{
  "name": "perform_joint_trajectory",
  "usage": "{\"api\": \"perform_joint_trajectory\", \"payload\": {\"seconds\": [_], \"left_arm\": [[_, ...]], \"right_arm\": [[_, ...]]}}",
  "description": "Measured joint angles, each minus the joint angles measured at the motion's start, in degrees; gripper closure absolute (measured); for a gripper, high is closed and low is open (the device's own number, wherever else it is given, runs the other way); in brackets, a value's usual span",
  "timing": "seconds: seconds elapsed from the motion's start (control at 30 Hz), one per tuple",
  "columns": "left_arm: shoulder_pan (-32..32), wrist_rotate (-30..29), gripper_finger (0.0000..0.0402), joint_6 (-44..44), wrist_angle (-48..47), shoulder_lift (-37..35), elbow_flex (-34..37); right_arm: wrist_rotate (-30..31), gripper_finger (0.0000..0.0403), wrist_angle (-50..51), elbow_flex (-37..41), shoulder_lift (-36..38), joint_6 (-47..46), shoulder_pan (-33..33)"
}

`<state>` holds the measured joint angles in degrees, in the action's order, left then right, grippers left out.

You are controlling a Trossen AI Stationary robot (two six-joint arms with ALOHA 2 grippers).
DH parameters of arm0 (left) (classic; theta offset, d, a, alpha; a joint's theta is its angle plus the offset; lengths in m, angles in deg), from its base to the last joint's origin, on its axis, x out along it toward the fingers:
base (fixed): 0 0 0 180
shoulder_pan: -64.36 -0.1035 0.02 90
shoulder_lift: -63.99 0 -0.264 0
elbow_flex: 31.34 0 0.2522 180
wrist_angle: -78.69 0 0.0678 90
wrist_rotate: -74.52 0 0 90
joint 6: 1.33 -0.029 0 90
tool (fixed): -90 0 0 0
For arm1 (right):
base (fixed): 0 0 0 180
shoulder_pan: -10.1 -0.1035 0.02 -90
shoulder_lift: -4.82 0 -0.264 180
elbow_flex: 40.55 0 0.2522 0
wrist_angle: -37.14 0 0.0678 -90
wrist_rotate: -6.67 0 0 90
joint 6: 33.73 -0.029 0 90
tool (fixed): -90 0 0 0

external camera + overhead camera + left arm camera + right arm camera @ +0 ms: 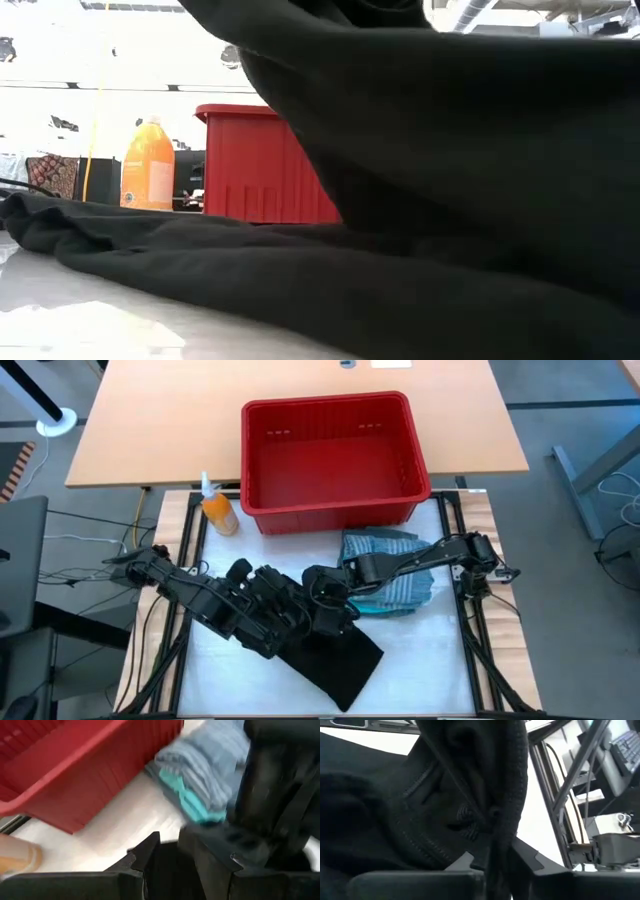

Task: Fold Laundry from Bin
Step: Fold the black shirt

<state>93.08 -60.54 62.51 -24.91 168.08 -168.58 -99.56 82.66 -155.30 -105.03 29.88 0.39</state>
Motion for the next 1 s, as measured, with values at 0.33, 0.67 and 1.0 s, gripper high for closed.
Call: {"api": "perform_joint_trajectory", "payload": {"seconds": [0.33,0.67,1.0], "left_arm": [[0.03,-2.41,0.0292,0.42,0.72,-1.29,-0.07],[0.65,4.82,0.0292,0.50,-0.03,-0.46,-0.07],[-2.32,12.08,0.0292,-13.19,1.33,4.52,1.17]], "right_arm": [[10.40,0.0204,0.90,0.04,0.25,-1.53,0.06],[-0.65,0.0193,36.60,0.09,9.20,-28.58,0.47],[-17.34,0.0270,29.51,27.99,31.91,-59.81,-7.63]]}}
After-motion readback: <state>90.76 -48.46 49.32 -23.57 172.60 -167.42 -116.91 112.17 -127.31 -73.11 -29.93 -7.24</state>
